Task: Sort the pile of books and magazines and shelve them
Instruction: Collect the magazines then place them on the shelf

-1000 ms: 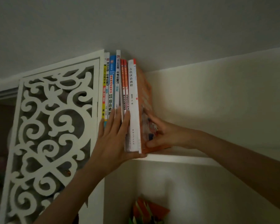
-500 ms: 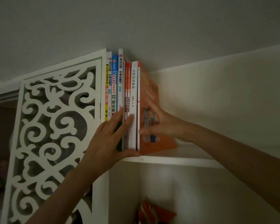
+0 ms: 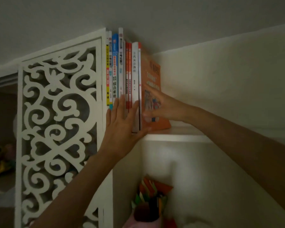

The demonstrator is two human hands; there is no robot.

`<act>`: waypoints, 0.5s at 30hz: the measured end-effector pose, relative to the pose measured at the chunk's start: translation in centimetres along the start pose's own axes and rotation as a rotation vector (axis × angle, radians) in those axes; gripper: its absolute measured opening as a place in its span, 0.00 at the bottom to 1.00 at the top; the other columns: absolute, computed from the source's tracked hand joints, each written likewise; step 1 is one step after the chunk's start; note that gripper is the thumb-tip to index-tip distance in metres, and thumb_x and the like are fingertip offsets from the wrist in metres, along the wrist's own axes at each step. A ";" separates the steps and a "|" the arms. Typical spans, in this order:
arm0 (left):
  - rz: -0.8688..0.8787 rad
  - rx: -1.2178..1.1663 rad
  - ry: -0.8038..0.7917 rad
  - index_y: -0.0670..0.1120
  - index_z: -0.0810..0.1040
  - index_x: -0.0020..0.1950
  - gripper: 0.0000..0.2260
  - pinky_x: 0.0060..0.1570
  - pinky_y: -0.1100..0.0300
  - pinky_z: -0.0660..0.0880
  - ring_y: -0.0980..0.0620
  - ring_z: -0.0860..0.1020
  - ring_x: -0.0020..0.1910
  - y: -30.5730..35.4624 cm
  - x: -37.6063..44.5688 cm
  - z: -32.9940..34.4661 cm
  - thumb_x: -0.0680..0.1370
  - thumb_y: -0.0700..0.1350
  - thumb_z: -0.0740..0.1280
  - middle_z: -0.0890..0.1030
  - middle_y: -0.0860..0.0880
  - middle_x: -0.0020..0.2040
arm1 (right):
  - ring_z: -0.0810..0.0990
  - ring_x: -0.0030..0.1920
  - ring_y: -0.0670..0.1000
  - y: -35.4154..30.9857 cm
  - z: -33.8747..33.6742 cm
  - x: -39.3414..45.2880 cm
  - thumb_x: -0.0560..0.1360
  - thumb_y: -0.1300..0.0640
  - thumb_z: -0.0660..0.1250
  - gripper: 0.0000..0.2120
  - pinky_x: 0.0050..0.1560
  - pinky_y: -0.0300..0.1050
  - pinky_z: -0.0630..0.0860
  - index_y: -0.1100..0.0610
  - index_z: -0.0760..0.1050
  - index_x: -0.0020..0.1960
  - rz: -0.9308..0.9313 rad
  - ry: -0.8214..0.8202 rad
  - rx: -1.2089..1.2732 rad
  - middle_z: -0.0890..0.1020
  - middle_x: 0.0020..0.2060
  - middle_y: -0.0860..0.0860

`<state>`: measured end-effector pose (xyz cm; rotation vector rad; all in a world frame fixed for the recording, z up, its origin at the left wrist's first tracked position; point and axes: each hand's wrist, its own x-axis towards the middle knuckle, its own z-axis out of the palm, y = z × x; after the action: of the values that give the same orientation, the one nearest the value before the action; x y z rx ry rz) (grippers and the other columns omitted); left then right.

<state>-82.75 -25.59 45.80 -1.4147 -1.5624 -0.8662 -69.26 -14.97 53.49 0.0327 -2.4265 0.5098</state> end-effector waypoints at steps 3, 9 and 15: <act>0.026 -0.265 0.098 0.49 0.67 0.69 0.28 0.68 0.60 0.61 0.56 0.61 0.68 2.4 -2.2 -0.8 0.74 0.62 0.57 0.66 0.45 0.70 | 0.76 0.49 0.31 -1.9 -1.1 -4.9 0.73 0.64 0.69 0.24 0.49 0.22 0.70 0.50 0.67 0.64 0.043 0.189 -0.054 0.75 0.54 0.40; 0.128 -0.624 -0.183 0.51 0.77 0.52 0.12 0.47 0.80 0.65 0.68 0.74 0.49 10.6 -8.5 0.9 0.74 0.54 0.61 0.78 0.59 0.48 | 0.81 0.47 0.42 -4.4 -2.5 -21.2 0.72 0.56 0.69 0.08 0.50 0.32 0.76 0.45 0.78 0.48 0.216 0.316 -0.231 0.83 0.46 0.44; 0.179 -0.996 -0.710 0.55 0.77 0.50 0.08 0.44 0.74 0.69 0.66 0.77 0.46 22.9 -18.4 8.7 0.73 0.52 0.62 0.80 0.60 0.46 | 0.81 0.45 0.41 -1.5 0.2 -41.8 0.71 0.54 0.70 0.09 0.45 0.35 0.77 0.42 0.76 0.47 0.832 0.223 -0.260 0.83 0.44 0.42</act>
<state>-60.91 -22.53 24.49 -2.7628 -1.4728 -1.1735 -36.21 -20.70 28.55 -1.1137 -2.1802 0.5028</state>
